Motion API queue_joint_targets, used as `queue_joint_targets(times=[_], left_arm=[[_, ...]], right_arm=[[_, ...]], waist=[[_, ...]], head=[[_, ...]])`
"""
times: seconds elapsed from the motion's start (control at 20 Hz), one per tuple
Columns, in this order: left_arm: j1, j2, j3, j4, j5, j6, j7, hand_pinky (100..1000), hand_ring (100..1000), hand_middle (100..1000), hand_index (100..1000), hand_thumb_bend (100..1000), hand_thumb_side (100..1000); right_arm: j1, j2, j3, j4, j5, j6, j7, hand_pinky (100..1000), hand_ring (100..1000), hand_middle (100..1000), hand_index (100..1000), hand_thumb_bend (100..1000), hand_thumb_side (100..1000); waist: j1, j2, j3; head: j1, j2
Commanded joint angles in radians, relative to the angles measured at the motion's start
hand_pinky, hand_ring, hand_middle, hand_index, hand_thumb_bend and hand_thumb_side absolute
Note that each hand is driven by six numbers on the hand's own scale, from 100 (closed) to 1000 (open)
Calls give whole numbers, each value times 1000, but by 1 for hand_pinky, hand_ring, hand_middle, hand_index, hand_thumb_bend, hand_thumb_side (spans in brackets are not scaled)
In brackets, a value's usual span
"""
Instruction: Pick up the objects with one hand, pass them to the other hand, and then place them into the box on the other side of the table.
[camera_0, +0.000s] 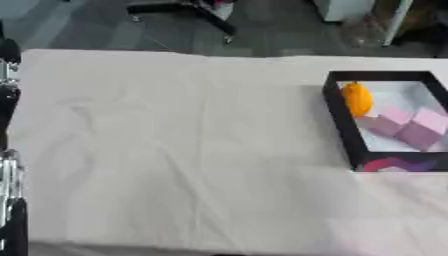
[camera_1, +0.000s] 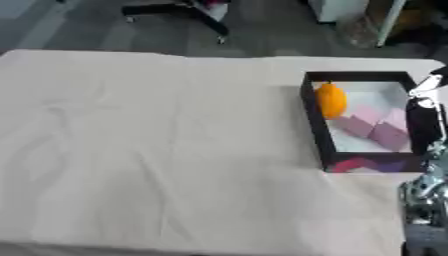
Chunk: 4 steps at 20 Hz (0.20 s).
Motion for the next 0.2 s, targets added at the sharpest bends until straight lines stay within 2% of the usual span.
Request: queue_joint_targets(times=[0.05, 0.2], left_arm=[[2, 0, 7, 0, 6, -5, -3, 793, 647, 640, 747, 506, 581], [7, -1, 9, 9, 22, -13, -13, 792, 644, 636, 744, 507, 582]], right_arm=[[1, -11, -11, 12, -68, 166, -251, 400, 719, 752, 849, 100, 649], [5, -15, -13, 20, -82, 165, -254, 396, 717, 751, 847, 100, 644]], waist=[[4, -5, -2], [6, -3, -6]], head=[[-8, 6], [-17, 6]])
